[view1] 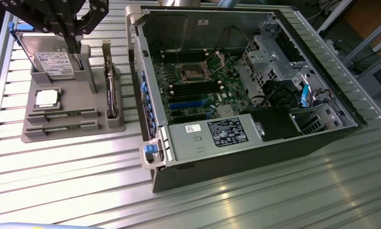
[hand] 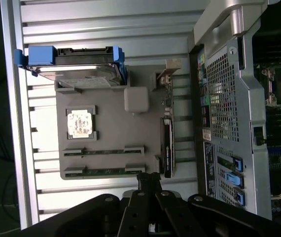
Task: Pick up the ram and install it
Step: 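Reach for the ram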
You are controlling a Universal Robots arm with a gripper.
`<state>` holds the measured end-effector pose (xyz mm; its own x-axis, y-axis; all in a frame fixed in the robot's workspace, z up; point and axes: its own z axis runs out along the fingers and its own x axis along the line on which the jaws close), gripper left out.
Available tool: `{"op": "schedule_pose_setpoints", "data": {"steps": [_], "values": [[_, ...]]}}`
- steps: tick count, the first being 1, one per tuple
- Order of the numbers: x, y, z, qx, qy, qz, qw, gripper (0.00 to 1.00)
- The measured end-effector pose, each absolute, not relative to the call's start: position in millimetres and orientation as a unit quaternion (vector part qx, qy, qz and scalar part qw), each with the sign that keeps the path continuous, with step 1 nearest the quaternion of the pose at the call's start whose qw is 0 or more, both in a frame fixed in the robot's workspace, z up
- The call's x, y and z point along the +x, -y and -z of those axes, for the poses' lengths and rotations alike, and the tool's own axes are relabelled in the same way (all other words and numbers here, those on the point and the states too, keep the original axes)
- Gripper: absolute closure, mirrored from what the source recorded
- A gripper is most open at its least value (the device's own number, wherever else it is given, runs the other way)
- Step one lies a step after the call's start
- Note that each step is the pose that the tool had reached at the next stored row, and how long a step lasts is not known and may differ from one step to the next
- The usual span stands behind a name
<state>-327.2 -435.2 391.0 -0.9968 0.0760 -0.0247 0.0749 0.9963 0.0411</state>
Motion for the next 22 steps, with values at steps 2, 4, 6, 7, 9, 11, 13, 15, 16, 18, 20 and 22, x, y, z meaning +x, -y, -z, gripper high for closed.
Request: {"op": "schedule_pose_setpoints", "data": {"steps": [2, 4, 6, 7, 9, 11, 13, 15, 16, 18, 20, 22], "values": [[-327.2, 436.5, -390.9, 0.038, -0.999, -0.020, 0.013, 0.90], [-327.2, 438.2, -390.9, 0.038, -0.999, -0.019, 0.013, 0.90], [-327.2, 439.7, -390.9, 0.038, -0.999, -0.018, 0.013, 0.90], [-327.2, 440.1, -390.9, 0.038, -0.999, -0.018, 0.013, 0.90], [-327.2, 440.9, -390.8, 0.038, -0.999, -0.017, 0.013, 0.90], [-327.2, 441.1, -391.0, 0.038, -0.999, -0.017, 0.013, 0.90], [-327.2, 441.1, -390.9, 0.038, -0.999, -0.017, 0.013, 0.90], [-327.2, 441.2, -390.9, 0.038, -0.999, -0.017, 0.013, 0.90], [-327.2, 441.1, -390.9, 0.038, -0.999, -0.017, 0.013, 0.90], [-327.2, 441.1, -390.9, 0.038, -0.999, -0.017, 0.013, 0.90], [-327.2, 441.1, -390.9, 0.038, -0.999, -0.017, 0.013, 0.90], [-327.2, 441.1, -390.9, 0.038, -0.999, -0.017, 0.013, 0.90]]}}
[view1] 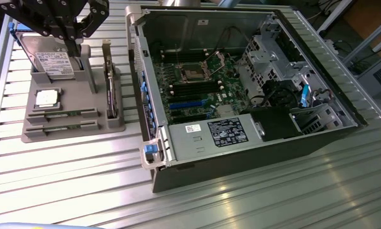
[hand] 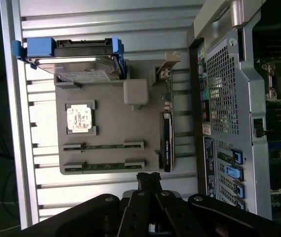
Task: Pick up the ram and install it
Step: 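Pick up the ram and move it above insertion slot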
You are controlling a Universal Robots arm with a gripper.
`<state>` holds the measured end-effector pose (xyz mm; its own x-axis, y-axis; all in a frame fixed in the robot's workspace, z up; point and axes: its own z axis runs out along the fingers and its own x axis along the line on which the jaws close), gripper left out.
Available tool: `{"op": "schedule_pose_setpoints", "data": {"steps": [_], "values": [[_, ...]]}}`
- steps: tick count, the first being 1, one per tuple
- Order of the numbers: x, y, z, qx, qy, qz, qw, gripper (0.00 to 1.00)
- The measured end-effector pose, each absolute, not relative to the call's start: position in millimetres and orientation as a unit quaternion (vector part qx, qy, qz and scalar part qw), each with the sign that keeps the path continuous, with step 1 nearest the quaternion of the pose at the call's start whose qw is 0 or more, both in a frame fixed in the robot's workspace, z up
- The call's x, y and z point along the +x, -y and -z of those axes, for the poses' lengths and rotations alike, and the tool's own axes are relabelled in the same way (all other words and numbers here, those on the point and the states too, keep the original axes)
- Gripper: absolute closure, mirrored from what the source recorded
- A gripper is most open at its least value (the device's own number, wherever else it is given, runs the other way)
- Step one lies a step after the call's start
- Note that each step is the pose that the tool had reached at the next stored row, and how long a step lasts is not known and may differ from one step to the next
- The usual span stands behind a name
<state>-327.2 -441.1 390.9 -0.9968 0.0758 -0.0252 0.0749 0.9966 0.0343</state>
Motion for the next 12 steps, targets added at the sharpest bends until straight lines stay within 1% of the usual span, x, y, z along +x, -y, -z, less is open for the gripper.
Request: {"op": "schedule_pose_setpoints", "data": {"steps": [5, 10, 12], "values": [[-327.3, 441.1, -390.9, 0.019, -1.000, -0.017, 0.013, 0.90], [-327.2, 441.1, -390.9, -0.027, -0.999, -0.017, 0.012, 0.90], [-327.2, 441.1, -390.9, -0.069, -0.997, -0.018, 0.011, 0.90]]}}
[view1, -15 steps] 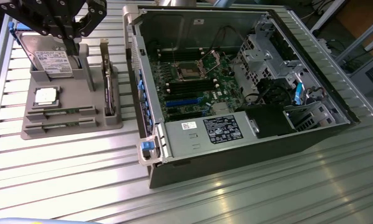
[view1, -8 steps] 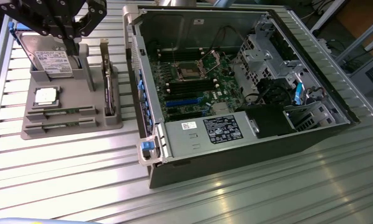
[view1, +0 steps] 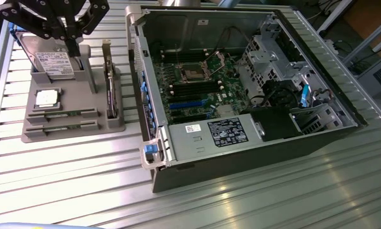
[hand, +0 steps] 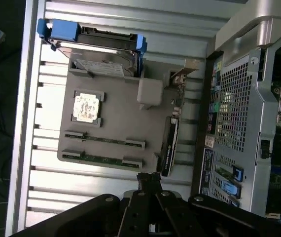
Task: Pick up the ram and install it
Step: 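Pick up the ram and move it above insertion slot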
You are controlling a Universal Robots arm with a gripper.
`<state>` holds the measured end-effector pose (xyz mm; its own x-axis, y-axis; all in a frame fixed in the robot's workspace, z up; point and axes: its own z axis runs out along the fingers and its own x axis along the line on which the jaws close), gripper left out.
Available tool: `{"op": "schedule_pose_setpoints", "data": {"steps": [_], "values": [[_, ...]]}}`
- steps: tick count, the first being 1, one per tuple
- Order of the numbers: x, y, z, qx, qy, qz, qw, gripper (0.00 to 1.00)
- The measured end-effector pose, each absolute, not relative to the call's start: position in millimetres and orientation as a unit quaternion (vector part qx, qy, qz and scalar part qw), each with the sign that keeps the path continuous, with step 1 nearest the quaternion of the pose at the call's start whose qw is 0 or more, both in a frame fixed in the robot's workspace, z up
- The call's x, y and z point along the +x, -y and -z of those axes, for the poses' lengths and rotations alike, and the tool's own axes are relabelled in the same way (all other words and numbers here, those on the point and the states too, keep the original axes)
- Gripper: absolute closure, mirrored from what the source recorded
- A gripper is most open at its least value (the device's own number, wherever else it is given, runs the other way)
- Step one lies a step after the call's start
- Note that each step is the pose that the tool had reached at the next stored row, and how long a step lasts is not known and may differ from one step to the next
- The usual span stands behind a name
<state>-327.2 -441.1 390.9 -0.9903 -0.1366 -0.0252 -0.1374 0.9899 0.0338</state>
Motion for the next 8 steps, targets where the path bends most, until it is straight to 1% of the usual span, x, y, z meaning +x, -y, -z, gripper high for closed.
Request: {"op": "schedule_pose_setpoints", "data": {"steps": [8], "values": [[-327.2, 441.1, -390.9, -0.206, -0.978, -0.019, 0.009, 0.90]]}}
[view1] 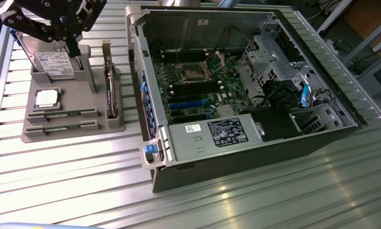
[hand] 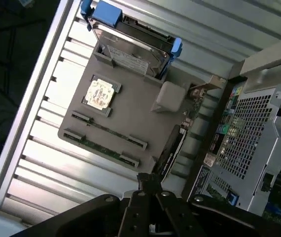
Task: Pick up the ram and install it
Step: 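Pick up the ram and move it above insertion slot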
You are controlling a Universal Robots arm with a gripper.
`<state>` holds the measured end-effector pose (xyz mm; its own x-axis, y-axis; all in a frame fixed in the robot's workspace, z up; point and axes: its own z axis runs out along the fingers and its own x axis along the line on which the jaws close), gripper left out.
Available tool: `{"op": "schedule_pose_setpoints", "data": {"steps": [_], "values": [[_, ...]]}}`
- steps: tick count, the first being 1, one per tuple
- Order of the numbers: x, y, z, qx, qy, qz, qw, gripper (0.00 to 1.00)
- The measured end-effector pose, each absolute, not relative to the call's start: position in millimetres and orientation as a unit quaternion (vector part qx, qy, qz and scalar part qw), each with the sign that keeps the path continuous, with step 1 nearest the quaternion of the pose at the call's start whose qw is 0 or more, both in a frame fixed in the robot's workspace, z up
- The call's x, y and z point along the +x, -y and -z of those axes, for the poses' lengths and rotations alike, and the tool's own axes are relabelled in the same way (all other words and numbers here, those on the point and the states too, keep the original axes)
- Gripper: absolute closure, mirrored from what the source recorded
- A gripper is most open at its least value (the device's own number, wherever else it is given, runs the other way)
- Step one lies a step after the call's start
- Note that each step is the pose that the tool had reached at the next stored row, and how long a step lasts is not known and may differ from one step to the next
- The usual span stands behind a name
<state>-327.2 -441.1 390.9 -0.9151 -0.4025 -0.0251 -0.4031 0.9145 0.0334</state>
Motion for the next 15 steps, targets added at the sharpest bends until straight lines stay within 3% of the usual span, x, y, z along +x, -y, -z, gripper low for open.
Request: {"op": "schedule_pose_setpoints", "data": {"steps": [15], "values": [[-327.2, 441.1, -390.9, -0.401, -0.916, -0.019, 0.004, 0.90]]}}
